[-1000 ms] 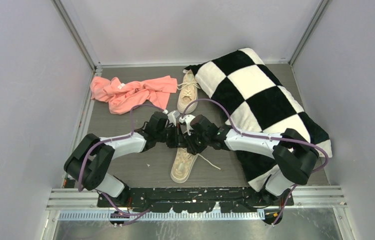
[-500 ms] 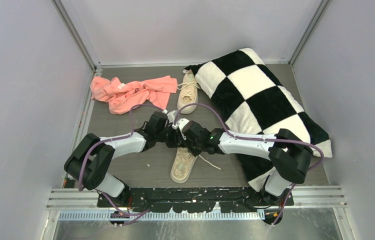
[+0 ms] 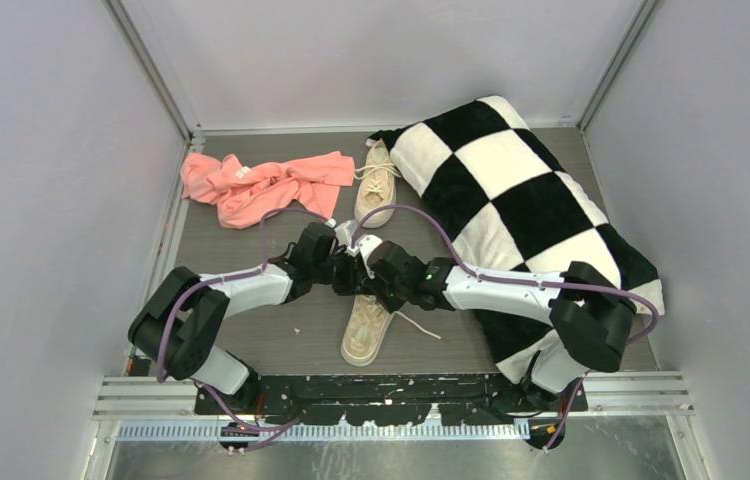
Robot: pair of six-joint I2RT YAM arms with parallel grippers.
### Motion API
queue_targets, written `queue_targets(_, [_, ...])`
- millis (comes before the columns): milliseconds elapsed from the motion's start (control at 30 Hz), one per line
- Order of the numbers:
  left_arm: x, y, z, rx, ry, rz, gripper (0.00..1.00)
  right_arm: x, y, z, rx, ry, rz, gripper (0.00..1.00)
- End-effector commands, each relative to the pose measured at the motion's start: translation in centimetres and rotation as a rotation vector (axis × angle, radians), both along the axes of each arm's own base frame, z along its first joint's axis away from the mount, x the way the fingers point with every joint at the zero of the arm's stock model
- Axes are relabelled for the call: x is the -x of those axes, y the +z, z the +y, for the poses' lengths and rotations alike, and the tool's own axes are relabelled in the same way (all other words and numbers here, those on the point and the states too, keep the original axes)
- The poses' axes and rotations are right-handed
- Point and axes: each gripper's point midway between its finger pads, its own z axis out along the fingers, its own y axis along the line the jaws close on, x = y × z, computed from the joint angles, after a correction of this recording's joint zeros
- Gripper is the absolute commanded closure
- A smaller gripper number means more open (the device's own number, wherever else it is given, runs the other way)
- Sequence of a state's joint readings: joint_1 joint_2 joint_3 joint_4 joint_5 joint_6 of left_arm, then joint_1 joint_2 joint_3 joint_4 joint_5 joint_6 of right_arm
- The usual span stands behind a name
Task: Tie the shoes
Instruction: Tie the shoelace on the shoe.
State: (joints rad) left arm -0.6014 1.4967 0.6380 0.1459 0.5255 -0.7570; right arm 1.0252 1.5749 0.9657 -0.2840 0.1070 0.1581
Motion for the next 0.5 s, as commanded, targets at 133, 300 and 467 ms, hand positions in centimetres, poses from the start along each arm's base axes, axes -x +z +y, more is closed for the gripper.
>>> queue_targets(133, [-0.4,2.1,-1.1,0.05,-0.03,-0.044,1.0,-0.6,3.7,1.9,-0.163,-0.017,-0.048,0.99])
queue_targets(300, [-0.5,2.5,-0.9,0.042,-0.025,-0.057,0.99,-0.9,5.1,1.8,-0.203,-0.039,-0.079,0.99])
queue_targets(467, [-0.6,3.3,-0.5,0.033,-0.013,-0.08,1.0,-1.0,5.8,1.1,-0.213,-0.065,-0.094,0.99])
